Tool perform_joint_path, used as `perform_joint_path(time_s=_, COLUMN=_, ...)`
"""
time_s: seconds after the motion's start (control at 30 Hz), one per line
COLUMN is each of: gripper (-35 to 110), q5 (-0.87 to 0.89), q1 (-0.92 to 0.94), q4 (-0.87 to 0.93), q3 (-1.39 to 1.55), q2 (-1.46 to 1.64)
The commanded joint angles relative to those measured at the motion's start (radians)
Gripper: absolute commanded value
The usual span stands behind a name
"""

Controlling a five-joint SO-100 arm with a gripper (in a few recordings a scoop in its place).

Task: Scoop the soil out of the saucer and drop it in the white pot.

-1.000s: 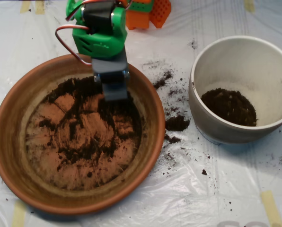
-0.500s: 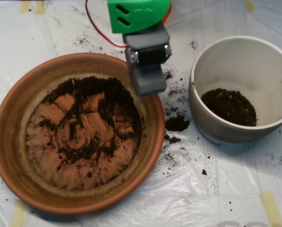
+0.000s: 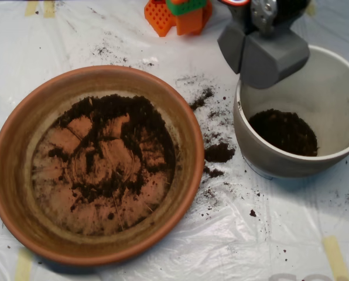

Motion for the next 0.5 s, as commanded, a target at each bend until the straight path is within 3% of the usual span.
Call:
perform_joint_path(time_s=0.0, gripper=3, q5=-0.029, q1=-0.084, q4=0.018, q3=-0.118, q2=-0.040)
perform_joint_path(time_s=0.13, gripper=29, q5=-0.029, q1=-0.121, q4=0.018, q3=-0.121, q2=-0.080)
perform_joint_path(time_s=0.47, gripper=27, q5=0.002, q1=-0.109, q4=0.018, q3=-0.112, q2=-0.049)
